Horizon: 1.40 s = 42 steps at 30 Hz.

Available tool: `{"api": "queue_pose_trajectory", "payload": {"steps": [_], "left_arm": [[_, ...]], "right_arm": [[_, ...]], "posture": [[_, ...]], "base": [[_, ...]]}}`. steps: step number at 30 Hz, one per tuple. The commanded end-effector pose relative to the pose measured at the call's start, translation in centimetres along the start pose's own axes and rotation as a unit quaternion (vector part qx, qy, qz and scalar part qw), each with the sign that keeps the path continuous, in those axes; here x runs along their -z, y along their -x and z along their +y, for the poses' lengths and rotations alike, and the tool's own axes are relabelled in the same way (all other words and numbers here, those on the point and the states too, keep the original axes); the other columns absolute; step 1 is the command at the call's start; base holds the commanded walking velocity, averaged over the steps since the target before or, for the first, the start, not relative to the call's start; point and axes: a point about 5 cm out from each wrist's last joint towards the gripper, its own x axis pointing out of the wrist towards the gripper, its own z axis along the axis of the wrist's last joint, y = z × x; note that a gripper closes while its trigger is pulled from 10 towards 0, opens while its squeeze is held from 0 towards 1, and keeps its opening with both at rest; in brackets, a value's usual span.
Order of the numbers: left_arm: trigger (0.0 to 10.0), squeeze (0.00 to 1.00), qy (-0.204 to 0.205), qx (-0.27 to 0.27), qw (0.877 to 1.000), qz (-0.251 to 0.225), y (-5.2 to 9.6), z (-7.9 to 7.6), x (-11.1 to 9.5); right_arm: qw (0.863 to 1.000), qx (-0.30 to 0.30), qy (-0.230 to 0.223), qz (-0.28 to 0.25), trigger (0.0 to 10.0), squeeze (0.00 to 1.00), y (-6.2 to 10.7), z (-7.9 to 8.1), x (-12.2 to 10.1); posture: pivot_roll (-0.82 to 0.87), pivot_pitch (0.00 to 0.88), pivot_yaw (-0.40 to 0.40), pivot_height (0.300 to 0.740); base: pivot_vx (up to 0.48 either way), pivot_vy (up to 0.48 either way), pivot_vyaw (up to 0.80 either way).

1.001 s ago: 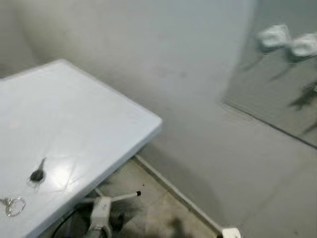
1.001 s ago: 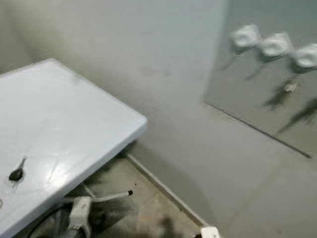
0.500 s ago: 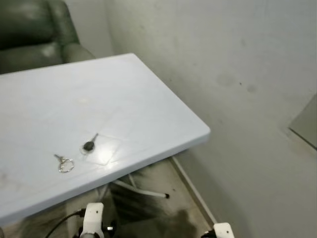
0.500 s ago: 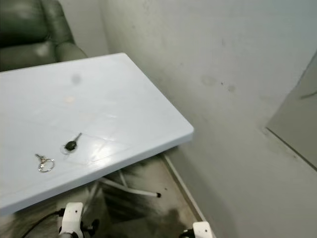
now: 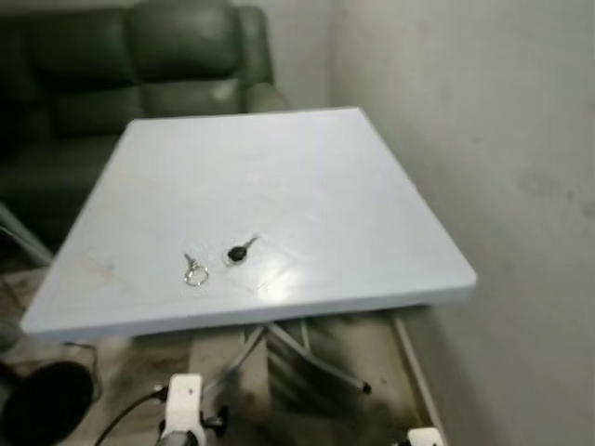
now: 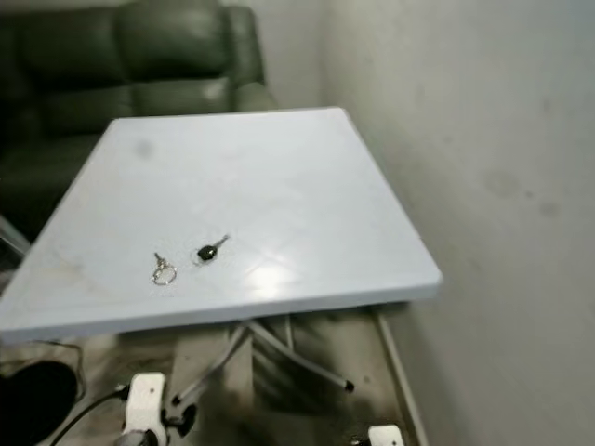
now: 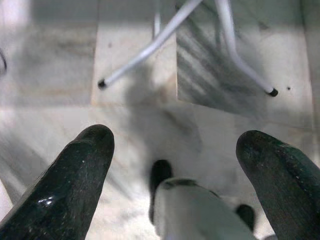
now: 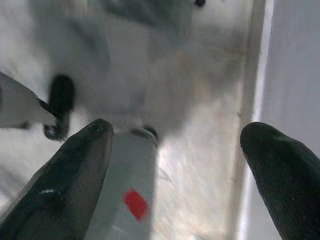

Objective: Hang keys on a hook

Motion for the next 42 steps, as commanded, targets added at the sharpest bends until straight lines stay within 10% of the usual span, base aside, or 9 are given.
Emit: {"api": "queue_pose_trajectory", "payload": {"steps": [1, 42], "left_arm": [[10.0, 0.0, -0.005, -0.021, 1.0, 0.006, 0.2, 1.3, 0.1], [10.0, 0.0, 0.016, -0.022, 1.0, 0.01, 0.4, 1.2, 0.8]], "right_arm": [[1.0, -0.008, 0.003, -0.021, 10.0, 0.0, -0.4, 0.6, -1.5], [0.999, 0.002, -0.033, -0.002, 10.0, 0.0, -0.1, 0.3, -0.2]], "posture": [[0.04, 0.0, -0.005, 0.74], [0.03, 0.0, -0.002, 0.74]], "base": [[0.0, 0.0, 0.8], [0.0, 0.045, 0.16]]}}
